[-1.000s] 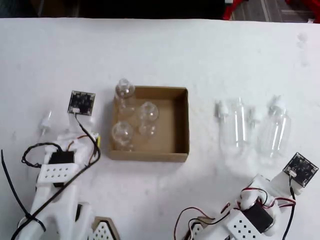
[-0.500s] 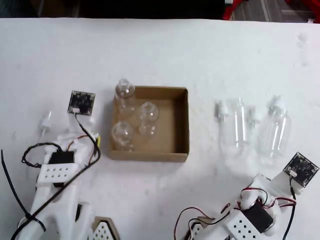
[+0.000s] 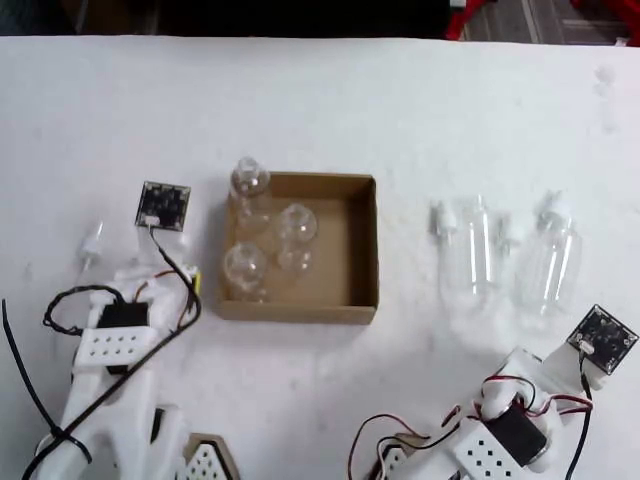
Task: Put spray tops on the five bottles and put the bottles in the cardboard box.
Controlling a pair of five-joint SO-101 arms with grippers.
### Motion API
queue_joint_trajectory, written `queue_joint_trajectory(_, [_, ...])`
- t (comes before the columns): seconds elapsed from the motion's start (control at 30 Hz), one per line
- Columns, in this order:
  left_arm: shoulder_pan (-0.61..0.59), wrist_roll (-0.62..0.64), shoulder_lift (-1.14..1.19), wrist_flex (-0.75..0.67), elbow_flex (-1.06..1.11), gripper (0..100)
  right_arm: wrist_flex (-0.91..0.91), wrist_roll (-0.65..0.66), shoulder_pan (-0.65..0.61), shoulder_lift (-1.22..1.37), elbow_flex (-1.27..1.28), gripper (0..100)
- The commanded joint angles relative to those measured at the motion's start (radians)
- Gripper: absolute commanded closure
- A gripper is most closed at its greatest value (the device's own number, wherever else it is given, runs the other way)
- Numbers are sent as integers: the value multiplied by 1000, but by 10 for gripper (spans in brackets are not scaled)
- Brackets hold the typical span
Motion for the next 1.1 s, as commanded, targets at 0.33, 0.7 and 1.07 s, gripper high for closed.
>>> queue_joint_trajectory(0.33, [7,5,-2,-14,-5,910,110,5,19,-1,9,967])
queue_joint_trajectory(0.7, [10,5,-2,-18,-5,910,143,5,12,-7,9,971])
queue_joint_trajectory(1.07, [12,5,-2,-18,-5,910,143,2,12,-7,9,971])
